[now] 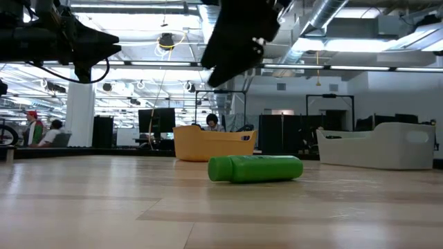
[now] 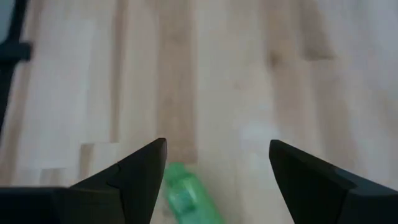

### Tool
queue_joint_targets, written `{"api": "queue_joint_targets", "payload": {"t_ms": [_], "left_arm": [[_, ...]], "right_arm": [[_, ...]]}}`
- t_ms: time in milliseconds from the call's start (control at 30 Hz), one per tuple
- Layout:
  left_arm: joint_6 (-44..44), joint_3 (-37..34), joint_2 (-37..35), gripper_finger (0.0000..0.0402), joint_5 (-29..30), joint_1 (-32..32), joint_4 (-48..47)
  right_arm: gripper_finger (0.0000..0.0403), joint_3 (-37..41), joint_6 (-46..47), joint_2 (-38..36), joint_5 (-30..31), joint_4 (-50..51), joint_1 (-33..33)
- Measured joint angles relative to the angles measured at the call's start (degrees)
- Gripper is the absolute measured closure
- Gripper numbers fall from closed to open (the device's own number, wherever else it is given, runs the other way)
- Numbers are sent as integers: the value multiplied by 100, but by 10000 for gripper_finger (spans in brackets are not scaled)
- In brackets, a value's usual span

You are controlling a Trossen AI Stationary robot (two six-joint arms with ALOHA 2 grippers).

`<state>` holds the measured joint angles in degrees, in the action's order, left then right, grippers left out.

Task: Pick & Place Travel size toiletries
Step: Put the green shampoo bottle into the gray bin

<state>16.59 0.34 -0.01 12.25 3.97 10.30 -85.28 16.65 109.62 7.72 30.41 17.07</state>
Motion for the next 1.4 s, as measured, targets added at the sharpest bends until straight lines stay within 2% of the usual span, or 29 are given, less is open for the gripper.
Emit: {"api": "queue_joint_targets", "payload": {"t_ms": [133, 267, 500, 967, 1100, 1333, 1400], "left_arm": [[1, 0, 0, 309, 2, -1, 3], [1, 0, 0, 309, 2, 0, 3], [1, 0, 0, 309, 7, -1, 5], [1, 0, 0, 309, 21, 1, 6], [1, 0, 0, 309, 20, -1, 3], [1, 0, 0, 309, 16, 1, 7], [1, 0, 0, 309, 13, 1, 7]], "right_arm": [[127, -437, -366, 546, -73, 190, 140], [127, -492, -418, 899, -338, 476, 121], [127, -500, -1046, 1004, -812, 926, 93], [131, -509, -1535, 1576, -1029, 1336, 162], [162, -523, -1379, 1721, -1029, 1428, 160], [269, -531, -1211, 1790, -1044, 1415, 128], [286, -519, -1205, 1762, -1125, 1414, 55]]}}
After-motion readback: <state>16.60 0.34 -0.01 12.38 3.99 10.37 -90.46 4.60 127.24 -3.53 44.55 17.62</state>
